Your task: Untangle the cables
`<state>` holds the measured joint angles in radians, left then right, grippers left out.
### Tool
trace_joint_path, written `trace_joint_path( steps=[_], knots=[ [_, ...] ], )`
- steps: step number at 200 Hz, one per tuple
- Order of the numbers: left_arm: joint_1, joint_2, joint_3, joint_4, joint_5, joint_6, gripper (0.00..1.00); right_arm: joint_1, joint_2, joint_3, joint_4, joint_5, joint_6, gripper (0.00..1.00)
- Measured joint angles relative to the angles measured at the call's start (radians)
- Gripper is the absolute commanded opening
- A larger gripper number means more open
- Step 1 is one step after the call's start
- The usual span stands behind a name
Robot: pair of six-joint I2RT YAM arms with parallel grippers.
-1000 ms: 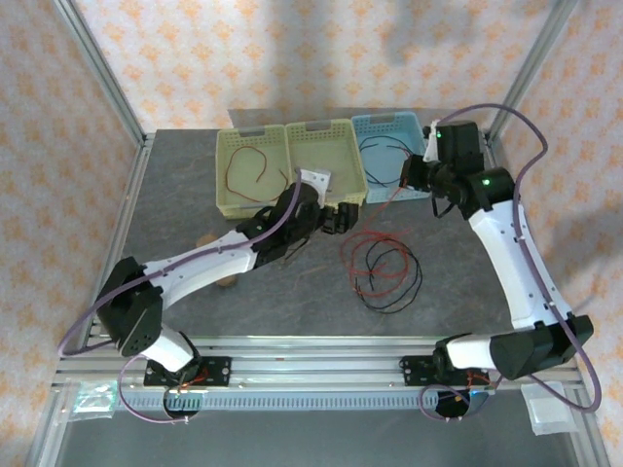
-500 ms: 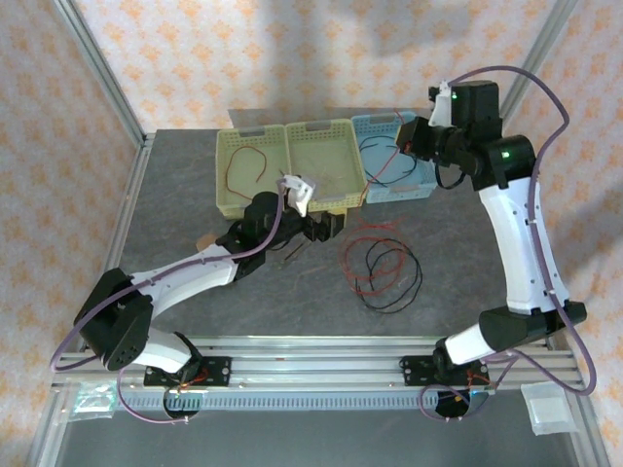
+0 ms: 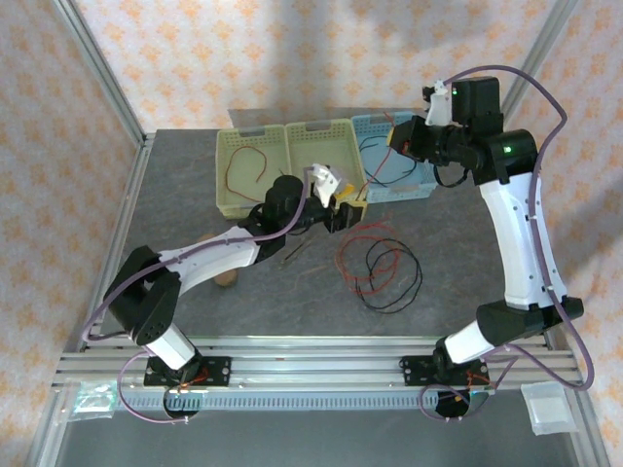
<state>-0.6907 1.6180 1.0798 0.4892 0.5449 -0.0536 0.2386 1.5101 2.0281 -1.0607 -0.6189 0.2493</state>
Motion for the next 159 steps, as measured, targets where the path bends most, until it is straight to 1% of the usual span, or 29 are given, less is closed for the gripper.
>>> trace_joint_path(
  steps=[14, 27, 39, 54, 81, 115, 141, 159],
  knots=[
    [-0.011, 0.012, 0.008, 0.000, 0.018, 0.001, 0.42, 0.000, 0.000, 0.000, 0.000, -0.007, 0.003, 0.00],
    [-0.018, 0.015, 0.008, 0.001, 0.026, -0.004, 0.36, 0.000, 0.000, 0.000, 0.000, -0.006, 0.005, 0.00],
    [-0.021, 0.016, 0.008, 0.002, 0.027, -0.015, 0.27, 0.000, 0.000, 0.000, -0.002, -0.003, 0.005, 0.00],
    [-0.021, 0.016, 0.008, 0.002, 0.025, -0.019, 0.16, 0.000, 0.000, 0.000, -0.007, 0.018, 0.005, 0.00],
    [-0.021, 0.016, 0.008, 0.003, 0.024, -0.027, 0.00, 0.000, 0.000, 0.000, -0.024, 0.068, 0.005, 0.00],
    [-0.021, 0.016, 0.006, 0.003, 0.023, -0.032, 0.00, 0.000, 0.000, 0.000, -0.026, 0.102, 0.005, 0.00],
    [-0.021, 0.014, 0.012, -0.019, 0.020, -0.032, 0.00, 0.000, 0.000, 0.000, -0.028, 0.161, 0.005, 0.27],
    [-0.021, 0.011, 0.046, -0.075, 0.009, -0.032, 0.00, 0.000, -0.008, -0.015, -0.024, 0.227, 0.016, 0.41]
  ],
)
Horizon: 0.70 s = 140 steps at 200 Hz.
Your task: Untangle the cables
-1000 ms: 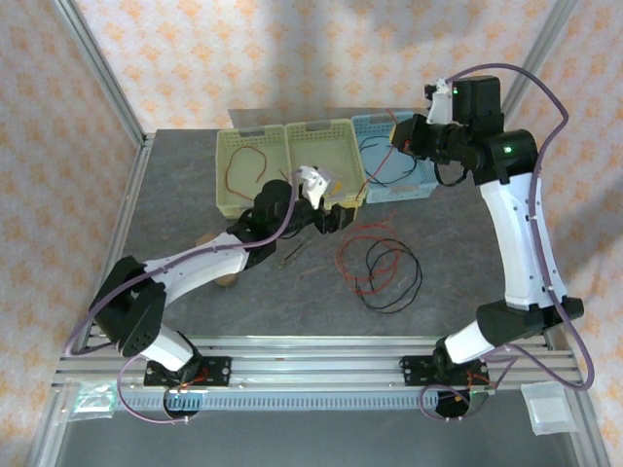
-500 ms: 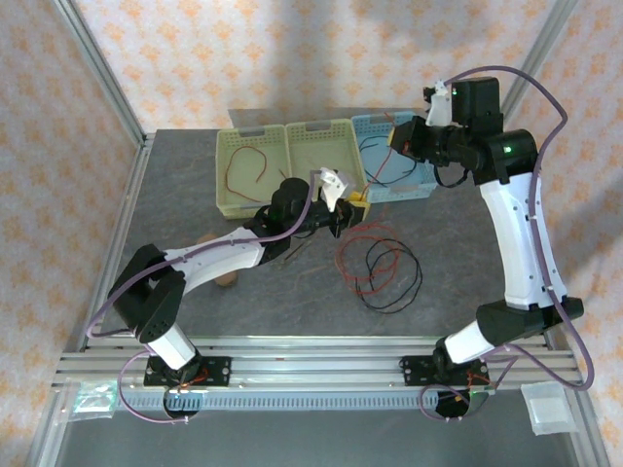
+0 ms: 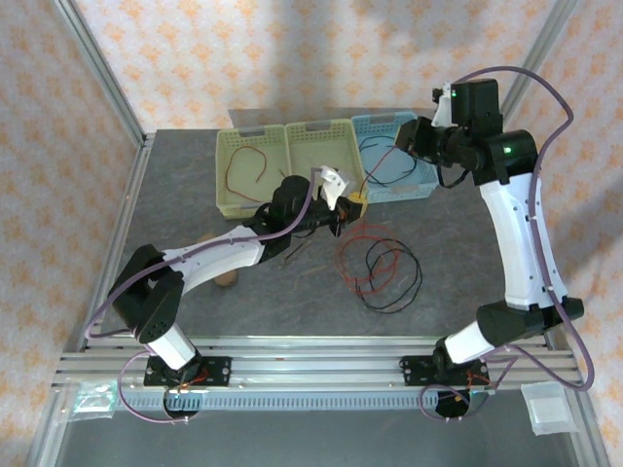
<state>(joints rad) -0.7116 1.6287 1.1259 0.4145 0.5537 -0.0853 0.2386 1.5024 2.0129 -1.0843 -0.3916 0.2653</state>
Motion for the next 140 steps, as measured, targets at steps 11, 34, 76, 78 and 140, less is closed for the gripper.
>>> trace_joint_path(
  steps=[11, 34, 76, 78, 140],
  knots=[
    [0.000, -0.010, 0.028, -0.042, -0.008, 0.000, 0.00, 0.000, -0.014, -0.026, 0.007, 0.053, 0.000, 0.49],
    [0.000, -0.050, 0.113, -0.145, -0.010, -0.005, 0.00, -0.007, -0.060, -0.089, 0.035, 0.143, 0.013, 0.62],
    [0.000, -0.085, 0.318, -0.305, -0.015, -0.044, 0.00, -0.026, -0.138, -0.180, 0.150, 0.214, 0.015, 0.62],
    [0.000, -0.085, 0.328, -0.313, -0.016, -0.045, 0.00, -0.027, -0.142, -0.186, 0.154, 0.215, 0.015, 0.62],
    [0.000, -0.079, 0.578, -0.518, -0.069, -0.108, 0.00, -0.028, -0.218, -0.572, 0.345, 0.097, 0.042, 0.52]
  ],
)
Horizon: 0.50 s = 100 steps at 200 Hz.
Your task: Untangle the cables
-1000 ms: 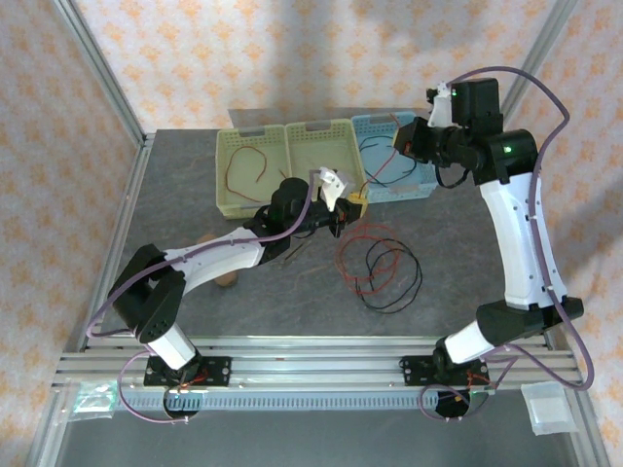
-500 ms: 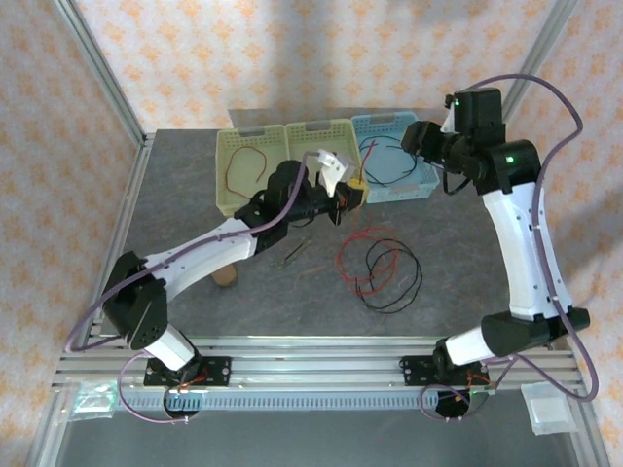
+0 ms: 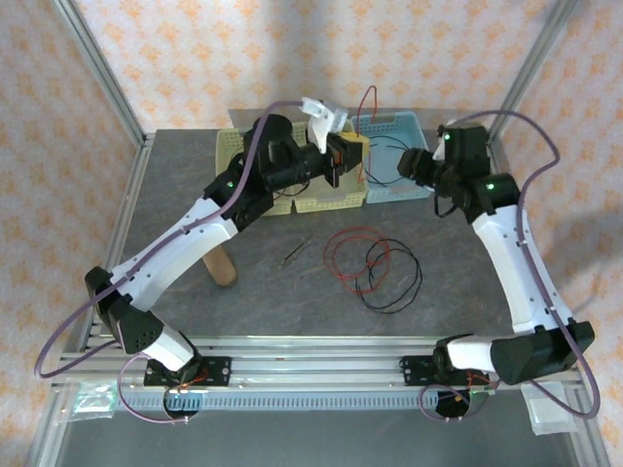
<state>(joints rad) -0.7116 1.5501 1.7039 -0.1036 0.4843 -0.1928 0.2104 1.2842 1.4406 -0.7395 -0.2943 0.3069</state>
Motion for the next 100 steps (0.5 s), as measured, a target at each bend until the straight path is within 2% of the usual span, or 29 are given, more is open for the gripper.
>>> trace_joint_path(
  steps=[36, 52, 100],
  knots=[
    [0.001, 0.034, 0.171, -0.118, -0.042, -0.041, 0.00, 0.007, -0.052, -0.264, 0.159, -0.092, 0.057, 0.52],
    [0.003, 0.051, 0.227, -0.192, -0.090, -0.051, 0.00, 0.028, -0.085, -0.354, 0.228, -0.095, 0.088, 0.56],
    [0.077, 0.148, 0.393, -0.459, -0.197, -0.088, 0.00, 0.123, -0.105, -0.392, 0.366, 0.008, 0.168, 0.65]
  ],
)
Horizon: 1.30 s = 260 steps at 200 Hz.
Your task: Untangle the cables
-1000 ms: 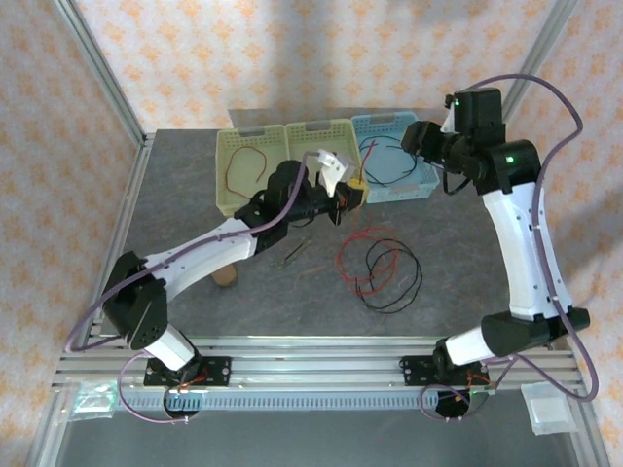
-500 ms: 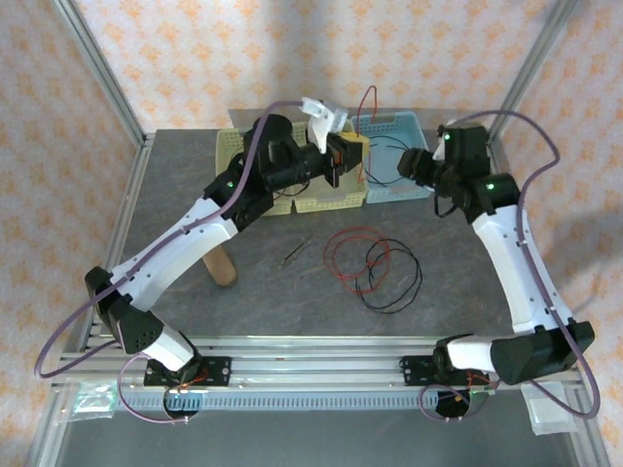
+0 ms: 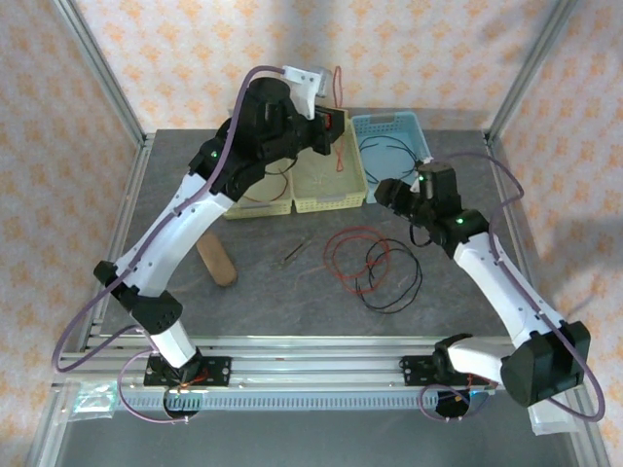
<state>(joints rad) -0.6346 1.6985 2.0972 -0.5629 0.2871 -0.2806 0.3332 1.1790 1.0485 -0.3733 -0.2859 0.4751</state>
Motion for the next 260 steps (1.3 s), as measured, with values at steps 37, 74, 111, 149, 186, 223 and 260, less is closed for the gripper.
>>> trace_joint_path(
  steps=[37, 74, 111, 149, 186, 223, 260],
  knots=[
    [0.049, 0.013, -0.010, -0.117, -0.054, -0.003, 0.00, 0.084, 0.010, 0.001, 0.124, 0.075, 0.023, 0.69],
    [0.120, 0.008, -0.098, -0.126, -0.086, -0.016, 0.00, 0.161, 0.099, 0.047, 0.256, 0.078, 0.026, 0.77],
    [0.190, 0.008, -0.228, -0.124, -0.151, -0.027, 0.00, 0.244, 0.205, 0.137, 0.331, 0.046, -0.004, 0.79],
    [0.253, 0.008, -0.327, -0.098, -0.174, -0.026, 0.00, 0.328, 0.264, 0.172, 0.359, 0.031, -0.029, 0.78],
    [0.310, 0.039, -0.309, -0.090, -0.221, 0.015, 0.00, 0.347, 0.292, 0.175, 0.351, 0.040, -0.030, 0.78],
    [0.335, 0.152, -0.266, -0.076, -0.248, 0.061, 0.00, 0.347, 0.292, 0.175, 0.343, 0.063, -0.030, 0.78],
    [0.349, 0.304, -0.183, -0.094, -0.286, 0.074, 0.00, 0.349, 0.286, 0.175, 0.308, 0.107, -0.032, 0.77]
  ],
)
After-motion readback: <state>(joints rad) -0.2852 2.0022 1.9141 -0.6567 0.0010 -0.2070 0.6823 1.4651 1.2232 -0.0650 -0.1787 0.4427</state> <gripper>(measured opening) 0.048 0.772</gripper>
